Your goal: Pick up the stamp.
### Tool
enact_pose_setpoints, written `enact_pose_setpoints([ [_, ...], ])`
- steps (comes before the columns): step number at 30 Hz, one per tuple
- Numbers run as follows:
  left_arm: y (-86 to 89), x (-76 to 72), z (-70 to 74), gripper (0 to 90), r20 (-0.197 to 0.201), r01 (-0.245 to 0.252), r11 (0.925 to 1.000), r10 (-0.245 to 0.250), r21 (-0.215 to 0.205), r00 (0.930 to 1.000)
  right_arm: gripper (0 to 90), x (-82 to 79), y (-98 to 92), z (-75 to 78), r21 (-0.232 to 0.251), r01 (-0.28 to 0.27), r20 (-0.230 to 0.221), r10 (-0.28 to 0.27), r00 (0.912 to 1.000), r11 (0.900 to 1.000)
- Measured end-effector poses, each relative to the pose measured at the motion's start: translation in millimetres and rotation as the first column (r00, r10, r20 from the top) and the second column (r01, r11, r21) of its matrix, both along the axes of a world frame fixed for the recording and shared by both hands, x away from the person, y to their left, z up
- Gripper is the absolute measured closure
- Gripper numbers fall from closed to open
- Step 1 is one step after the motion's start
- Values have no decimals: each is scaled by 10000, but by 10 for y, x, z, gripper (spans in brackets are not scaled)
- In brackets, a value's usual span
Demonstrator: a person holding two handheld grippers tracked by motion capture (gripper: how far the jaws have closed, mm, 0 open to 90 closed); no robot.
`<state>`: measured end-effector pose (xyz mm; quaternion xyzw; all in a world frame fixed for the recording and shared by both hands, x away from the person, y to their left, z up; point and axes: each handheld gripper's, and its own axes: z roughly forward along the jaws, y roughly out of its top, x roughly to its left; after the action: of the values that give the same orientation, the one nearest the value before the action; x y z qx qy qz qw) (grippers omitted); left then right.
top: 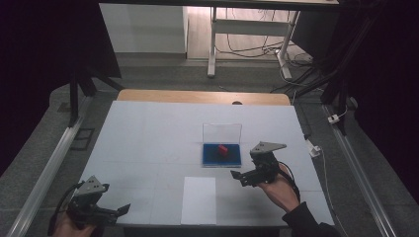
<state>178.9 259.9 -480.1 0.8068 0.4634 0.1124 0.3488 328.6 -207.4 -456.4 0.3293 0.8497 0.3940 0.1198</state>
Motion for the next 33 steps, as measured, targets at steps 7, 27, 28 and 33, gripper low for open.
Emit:
enact_pose_setpoints([
  [7,1,0,0,0,0,16,10000,-16,-8,10000,0,139,112,-51,-376,-128,-70,126,9999,9992],
  [27,2,1,0,0,-1,90,10000,-90,-25,10000,0,605,421,-221,-938,-231,-304,204,9993,9953],
  [28,1,1,0,1,0,96,10000,-96,-24,10000,17,626,440,-226,-963,-245,-303,217,9993,9950],
  [33,-5,0,-1,1,-4,152,9999,-152,4,9999,197,720,506,-246,-1080,-519,-287,491,9984,9928],
])
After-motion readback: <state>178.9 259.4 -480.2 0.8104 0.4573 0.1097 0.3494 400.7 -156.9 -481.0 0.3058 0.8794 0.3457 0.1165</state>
